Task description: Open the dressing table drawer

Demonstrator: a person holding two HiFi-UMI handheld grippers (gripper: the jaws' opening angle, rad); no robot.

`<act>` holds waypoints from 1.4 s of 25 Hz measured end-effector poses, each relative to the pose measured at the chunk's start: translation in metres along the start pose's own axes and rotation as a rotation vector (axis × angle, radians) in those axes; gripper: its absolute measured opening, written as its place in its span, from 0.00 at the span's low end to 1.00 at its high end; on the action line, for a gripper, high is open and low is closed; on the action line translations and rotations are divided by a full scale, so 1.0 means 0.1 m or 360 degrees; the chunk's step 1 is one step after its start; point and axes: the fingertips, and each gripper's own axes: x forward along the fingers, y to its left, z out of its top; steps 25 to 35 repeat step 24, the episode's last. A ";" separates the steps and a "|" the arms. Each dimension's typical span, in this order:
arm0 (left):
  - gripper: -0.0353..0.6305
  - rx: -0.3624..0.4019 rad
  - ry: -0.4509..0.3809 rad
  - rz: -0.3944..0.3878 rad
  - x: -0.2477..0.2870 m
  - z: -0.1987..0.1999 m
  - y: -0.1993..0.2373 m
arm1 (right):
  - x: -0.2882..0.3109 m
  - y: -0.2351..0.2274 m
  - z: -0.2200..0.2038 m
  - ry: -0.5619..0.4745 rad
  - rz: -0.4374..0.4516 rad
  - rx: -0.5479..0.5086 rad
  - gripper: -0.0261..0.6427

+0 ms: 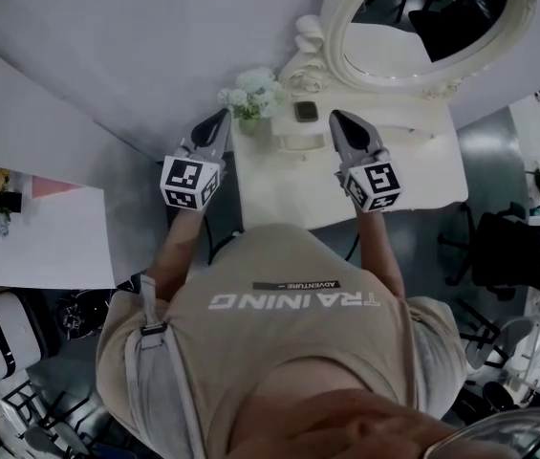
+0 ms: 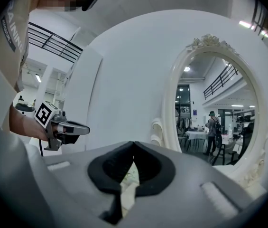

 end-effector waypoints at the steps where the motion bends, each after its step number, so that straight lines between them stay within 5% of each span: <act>1: 0.06 -0.0001 0.0007 -0.0004 0.00 -0.02 -0.01 | 0.00 0.00 -0.02 0.0008 0.0005 0.0000 0.05; 16: 0.06 -0.0069 0.0030 0.0029 0.11 -0.41 -0.19 | 0.16 -0.09 -0.33 -0.0013 0.0115 -0.0040 0.04; 35: 0.06 -0.0090 -0.0003 0.0060 0.34 -0.37 -0.28 | 0.14 -0.30 -0.46 -0.0009 0.0171 -0.0077 0.05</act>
